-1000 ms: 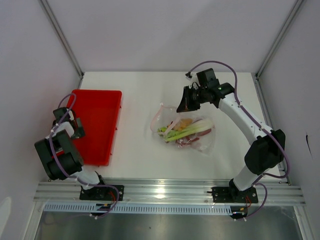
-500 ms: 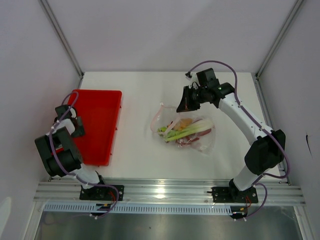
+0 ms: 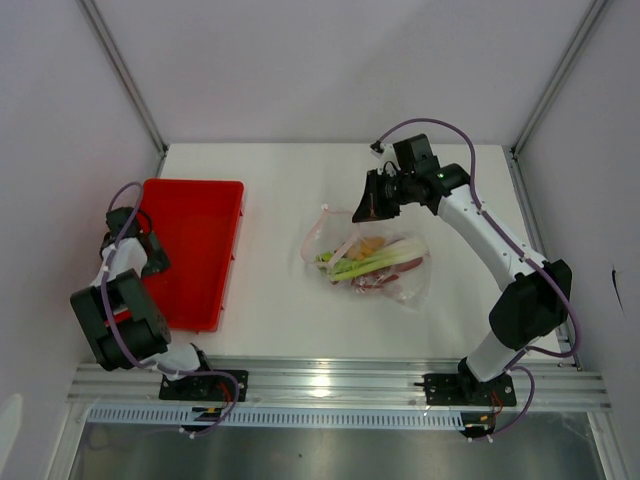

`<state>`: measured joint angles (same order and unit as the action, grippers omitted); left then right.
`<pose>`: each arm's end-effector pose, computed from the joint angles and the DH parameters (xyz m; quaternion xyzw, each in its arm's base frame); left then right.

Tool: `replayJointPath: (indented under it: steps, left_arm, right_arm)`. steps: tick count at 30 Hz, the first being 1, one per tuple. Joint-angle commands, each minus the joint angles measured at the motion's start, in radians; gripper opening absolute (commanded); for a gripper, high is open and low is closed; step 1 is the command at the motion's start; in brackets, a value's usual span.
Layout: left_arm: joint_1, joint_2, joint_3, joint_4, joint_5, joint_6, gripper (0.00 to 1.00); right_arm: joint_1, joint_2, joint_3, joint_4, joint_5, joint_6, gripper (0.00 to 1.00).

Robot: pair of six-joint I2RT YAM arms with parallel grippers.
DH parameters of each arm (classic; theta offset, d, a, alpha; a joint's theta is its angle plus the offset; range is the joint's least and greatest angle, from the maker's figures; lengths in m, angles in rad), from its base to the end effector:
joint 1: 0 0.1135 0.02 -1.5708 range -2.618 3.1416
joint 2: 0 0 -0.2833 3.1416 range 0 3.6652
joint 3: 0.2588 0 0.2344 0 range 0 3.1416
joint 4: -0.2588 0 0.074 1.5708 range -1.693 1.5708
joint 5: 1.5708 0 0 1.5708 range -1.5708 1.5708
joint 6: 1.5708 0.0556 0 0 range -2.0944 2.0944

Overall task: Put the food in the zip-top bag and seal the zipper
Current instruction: Pick up the fake vegetable from the bin.

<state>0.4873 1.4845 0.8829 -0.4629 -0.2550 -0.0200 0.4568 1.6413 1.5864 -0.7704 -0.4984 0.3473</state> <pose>0.2394 0.1427 0.2052 -0.2718 0.9216 0.1773 0.2132 0.3049 0.1795 0.3533 -0.1391 0.8963 0.3495 0.2349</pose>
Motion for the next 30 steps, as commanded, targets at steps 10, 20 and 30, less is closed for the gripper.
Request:
replayJointPath:
  steps: [10,20,30]
  left_arm:
    - [0.013,-0.047,-0.030,-0.086,-0.033,-0.379,0.83]
    - [0.059,-0.095,-0.140,-0.051,-0.033,-0.426,0.83]
    - [0.059,-0.131,-0.075,-0.074,-0.049,-0.363,0.83]
  right_arm:
    - [-0.003,-0.017,0.058,0.003,-0.025,0.009,0.00]
    - [0.002,-0.009,0.072,0.008,-0.035,0.018,0.00]
    - [0.002,0.002,0.087,0.011,-0.038,0.015,0.00]
